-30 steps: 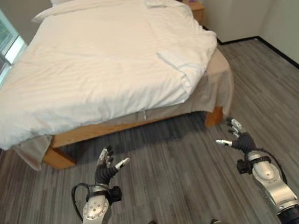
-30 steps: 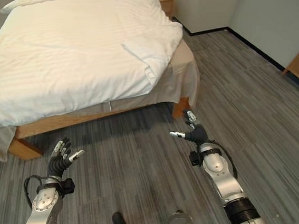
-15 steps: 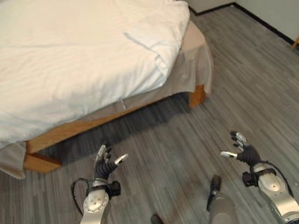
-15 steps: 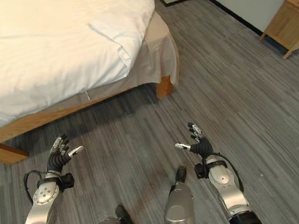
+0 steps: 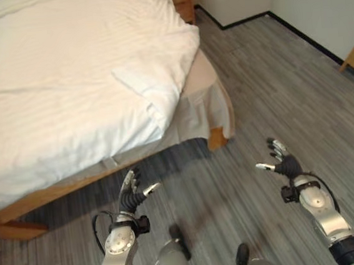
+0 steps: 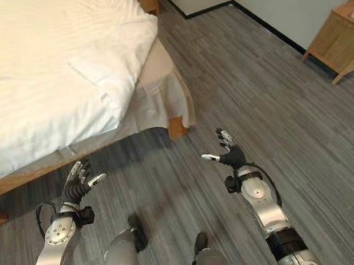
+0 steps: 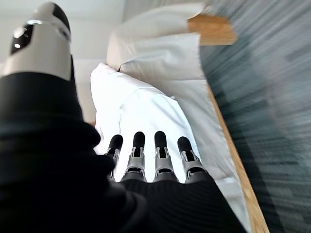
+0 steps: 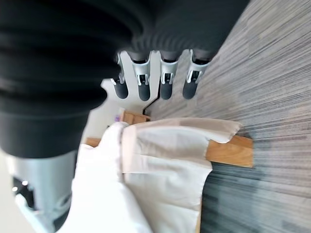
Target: Making the bed.
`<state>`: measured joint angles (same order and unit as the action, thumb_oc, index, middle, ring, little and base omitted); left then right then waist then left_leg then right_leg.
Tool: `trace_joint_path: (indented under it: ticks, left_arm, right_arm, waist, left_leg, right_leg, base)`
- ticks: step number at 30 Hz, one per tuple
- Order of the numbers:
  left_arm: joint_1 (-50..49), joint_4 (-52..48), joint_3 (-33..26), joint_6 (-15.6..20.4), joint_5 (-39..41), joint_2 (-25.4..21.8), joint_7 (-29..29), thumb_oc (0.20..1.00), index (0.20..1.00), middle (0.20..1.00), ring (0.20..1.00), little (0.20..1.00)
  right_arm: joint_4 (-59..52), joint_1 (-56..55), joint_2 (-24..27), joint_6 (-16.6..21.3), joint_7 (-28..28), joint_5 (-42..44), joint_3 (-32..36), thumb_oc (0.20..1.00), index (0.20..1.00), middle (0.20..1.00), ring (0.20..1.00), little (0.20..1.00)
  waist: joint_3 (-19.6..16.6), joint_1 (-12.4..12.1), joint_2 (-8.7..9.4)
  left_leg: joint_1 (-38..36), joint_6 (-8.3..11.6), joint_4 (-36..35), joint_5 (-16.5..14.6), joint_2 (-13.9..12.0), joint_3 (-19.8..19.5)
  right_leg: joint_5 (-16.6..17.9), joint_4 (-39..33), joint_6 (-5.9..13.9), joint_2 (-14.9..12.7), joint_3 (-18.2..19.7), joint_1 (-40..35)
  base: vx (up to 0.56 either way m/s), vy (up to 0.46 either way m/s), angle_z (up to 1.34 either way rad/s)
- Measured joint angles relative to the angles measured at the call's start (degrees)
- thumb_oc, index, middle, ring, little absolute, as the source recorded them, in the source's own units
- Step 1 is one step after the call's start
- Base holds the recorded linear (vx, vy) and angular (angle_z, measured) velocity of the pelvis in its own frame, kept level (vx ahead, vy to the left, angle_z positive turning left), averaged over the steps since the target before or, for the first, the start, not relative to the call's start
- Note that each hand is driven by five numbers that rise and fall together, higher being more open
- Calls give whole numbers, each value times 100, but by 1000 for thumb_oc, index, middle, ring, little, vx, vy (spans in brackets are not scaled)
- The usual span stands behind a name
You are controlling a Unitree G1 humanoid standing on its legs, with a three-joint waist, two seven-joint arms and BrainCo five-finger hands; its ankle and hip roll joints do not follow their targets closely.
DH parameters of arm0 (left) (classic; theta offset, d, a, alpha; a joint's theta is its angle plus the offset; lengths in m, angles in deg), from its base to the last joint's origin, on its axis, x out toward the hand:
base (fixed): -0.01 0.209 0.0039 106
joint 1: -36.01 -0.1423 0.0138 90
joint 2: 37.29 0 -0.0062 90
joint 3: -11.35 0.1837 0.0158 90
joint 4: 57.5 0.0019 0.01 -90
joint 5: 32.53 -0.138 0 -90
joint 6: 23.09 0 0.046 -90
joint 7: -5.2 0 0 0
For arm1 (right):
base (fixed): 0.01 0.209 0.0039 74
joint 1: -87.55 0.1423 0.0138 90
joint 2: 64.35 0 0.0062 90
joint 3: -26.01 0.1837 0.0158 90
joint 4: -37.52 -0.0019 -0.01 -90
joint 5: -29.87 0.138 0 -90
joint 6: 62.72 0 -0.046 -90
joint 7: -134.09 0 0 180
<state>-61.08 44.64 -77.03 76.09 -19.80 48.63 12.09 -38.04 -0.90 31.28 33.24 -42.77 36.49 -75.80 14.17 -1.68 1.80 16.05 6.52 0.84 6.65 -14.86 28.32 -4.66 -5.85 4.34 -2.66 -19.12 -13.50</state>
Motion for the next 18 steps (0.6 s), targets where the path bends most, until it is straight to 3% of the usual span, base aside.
trace_joint_path:
  ticks: [1, 3, 4, 5, 6, 7, 9, 10, 12, 13, 14, 15, 16, 17, 18]
  left_arm:
    - [-36, -26, -23, -1, -1, -22, 0, 1000, 1000, 1000, 1000, 1000]
    - [-133, -28, -103, -23, -5, -30, 14, 1000, 1000, 1000, 1000, 1000]
    - [-219, -39, -151, -67, -14, 56, 63, 1000, 1000, 1000, 1000, 1000]
    - [-139, -11, -237, -86, -44, 51, 153, 1000, 1000, 1000, 1000, 1000]
    - [-92, -7, -246, -110, -46, 49, 260, 1000, 1000, 1000, 1000, 1000]
    - [-1, -15, -223, -110, -50, 5, 294, 1000, 1000, 1000, 1000, 1000]
    - [389, -31, -322, -111, -63, -70, 528, 1000, 1000, 1000, 1000, 1000]
    - [665, -153, -437, -120, -214, -94, 783, 1000, 1000, 1000, 1000, 1000]
    - [580, -712, -735, -96, -267, -27, 1002, 1000, 1000, 1000, 1000, 1000]
    - [504, -1069, -960, -5, -270, 21, 1127, 1000, 1000, 1000, 1000, 1000]
    - [527, -1174, -1070, 105, -269, 14, 1245, 1000, 1000, 1000, 1000, 1000]
    - [586, -1125, -1164, 144, -261, 12, 1345, 1000, 1000, 1000, 1000, 1000]
    - [576, -1135, -1206, 186, -234, 74, 1356, 1000, 1000, 1000, 1000, 1000]
    - [627, -1070, -1157, 191, -223, 84, 1355, 1000, 1000, 1000, 1000, 1000]
    - [545, -1043, -1152, 196, -207, 66, 1329, 1000, 1000, 1000, 1000, 1000]
  right_arm:
    - [-16, -114, -29, -7, 0, -18, -3, 1000, 1000, 1000, 1000, 1000]
    - [-11, -304, -25, -41, -4, -138, -26, 1000, 1000, 1000, 1000, 1000]
    - [-41, -457, 76, -72, -28, -228, -49, 1000, 1000, 1000, 1000, 1000]
    - [-19, -444, -18, -78, -12, -236, -135, 1000, 1000, 1000, 1000, 1000]
    - [-93, -447, -7, -79, -20, -298, -257, 1000, 1000, 1000, 1000, 1000]
    - [-194, -504, -25, -77, -35, -366, -308, 1000, 1000, 1000, 1000, 1000]
    - [-348, -424, -62, -54, -56, -459, -461, 1000, 1000, 1000, 1000, 1000]
    - [-352, -340, -151, -51, -33, -566, -445, 1000, 1000, 1000, 1000, 1000]
    - [-331, -313, -142, -48, 0, -645, -449, 1000, 1000, 1000, 1000, 1000]
    - [-321, -291, -171, -47, 16, -663, -427, 1000, 1000, 1000, 1000, 1000]
    - [-300, -288, -190, -40, 49, -660, -401, 1000, 1000, 1000, 1000, 1000]
    - [-169, -375, -198, -55, 48, -656, -400, 1000, 1000, 1000, 1000, 1000]
    - [-121, -414, -184, -32, 43, -646, -355, 1000, 1000, 1000, 1000, 1000]
    - [-114, -538, -224, -37, 53, -638, -223, 1000, 1000, 1000, 1000, 1000]
    - [-11, -551, -230, -42, 53, -609, -204, 1000, 1000, 1000, 1000, 1000]
  waist:
    - [-17, -16, 53]
    - [-169, 22, 232]
    - [-279, 92, 147]
    - [-246, 112, 245]
    - [-224, 190, 236]
    - [-230, 240, 266]
    - [-120, 337, 336]
    - [-58, 384, 273]
    - [-40, 344, 275]
    - [-37, 315, 286]
    - [-23, 369, 276]
    - [-3, 445, 253]
    - [25, 482, 113]
    - [49, 571, 108]
    - [69, 556, 151]
  left_leg:
    - [-93, -14, -83, 7, 19, 275]
    - [-263, -101, 167, 31, 218, 217]
    - [-716, -691, -122, 470, 392, 82]
    - [-917, -828, -159, 403, 530, 192]
    - [-1104, -933, -351, 450, 550, 156]
    - [-1270, -957, -522, 439, 652, 136]
    - [-1666, -1085, -611, -18, 851, 5]
    - [-1902, -1017, -610, -151, 846, -94]
    - [-2098, -802, -607, -292, 880, -95]
    - [-2170, -777, -605, -359, 899, -82]
    - [-2213, -774, -604, -369, 908, -217]
    - [-2318, -831, -605, -423, 852, -486]
    - [-2325, -815, -564, -666, 657, -865]
    - [-2310, -743, -544, -635, 574, -1146]
    - [-2318, -765, -560, -619, 603, -1260]
  right_leg:
    - [-134, -2, 66, -14, 13, -182]
    - [-413, 79, 264, -244, 58, -486]
    - [-546, 696, 477, -346, 145, -528]
    - [-589, 1570, 546, -588, 130, -240]
    - [-511, 2775, 549, -874, 76, 265]
    - [-423, 3502, 562, -1106, 62, 567]
    - [-397, 4811, 610, -1492, 360, 1341]
    - [-397, 4987, 609, -1799, 139, 1838]
    - [-362, 4045, 574, -2226, -483, 1981]
    - [-180, 3202, 592, -2281, -705, 2008]
    - [141, 2422, 574, -2241, -642, 2036]
    - [557, 1582, 686, -2012, -403, 2046]
    - [580, 1157, 740, -1524, 399, 2072]
    - [661, 577, 841, -1183, 1117, 1952]
    - [839, 225, 781, -1094, 1243, 1943]
  base:
    - [562, 233, -53]
    - [342, 200, -34]
    - [363, 233, -51]
    - [347, 199, -43]
    - [257, 124, -7]
    - [343, 132, 17]
    - [423, -75, 30]
    - [441, -196, 38]
    - [279, -127, 19]
    - [262, -123, 27]
    - [391, -157, 96]
    - [511, -183, 118]
    - [434, -89, 144]
    - [267, -9, 123]
    - [209, -17, 173]
